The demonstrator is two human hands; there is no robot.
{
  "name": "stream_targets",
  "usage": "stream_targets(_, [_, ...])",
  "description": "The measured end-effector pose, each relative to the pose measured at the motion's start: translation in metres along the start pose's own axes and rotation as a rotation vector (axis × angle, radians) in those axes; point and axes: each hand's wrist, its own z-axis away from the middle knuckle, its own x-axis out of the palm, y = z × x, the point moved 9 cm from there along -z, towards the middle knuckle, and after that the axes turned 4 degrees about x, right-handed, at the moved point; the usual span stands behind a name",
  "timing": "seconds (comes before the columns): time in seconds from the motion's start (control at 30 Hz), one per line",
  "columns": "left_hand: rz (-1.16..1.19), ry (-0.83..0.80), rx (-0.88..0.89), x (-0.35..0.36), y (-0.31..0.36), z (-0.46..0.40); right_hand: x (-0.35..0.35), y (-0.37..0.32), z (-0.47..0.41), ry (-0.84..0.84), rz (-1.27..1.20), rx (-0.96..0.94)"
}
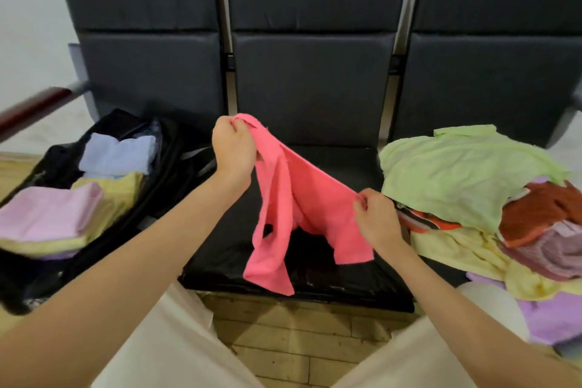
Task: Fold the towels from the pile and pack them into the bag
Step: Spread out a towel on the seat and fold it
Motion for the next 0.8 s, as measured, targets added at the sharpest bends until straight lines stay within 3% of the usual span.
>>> stream_targets(0.13, [0.066,0.109,0.024,-0.012,0.027,-0.008,0.007,0.004,-0.005,0.011,-0.059,0.077])
stream_targets(0.33, [0.052,0.132,-0.153,-0.023,0.001,-0.022,0.037,0.031,-0.007,-0.073,-0.078,0.264])
stream_targets(0.43, [0.128,0.039,-0.259,-0.017,-0.02,-0.015,0.026,0.028,-0.004,0.107,-0.336,0.356])
stream_targets(0.5, [0.13,-0.007,-0.278,-0.015,-0.028,-0.014,0.015,0.0,-0.001,0.19,-0.399,0.228])
stream_targets(0.63, [0.118,-0.037,-0.28,-0.017,-0.041,-0.02,0.051,-0.065,0.02,-0.133,-0.248,-0.209])
stream_targets(0.8, [0.095,-0.054,-0.299,-0.022,-0.059,-0.021,0.129,-0.074,0.053,-0.464,-0.122,-0.319])
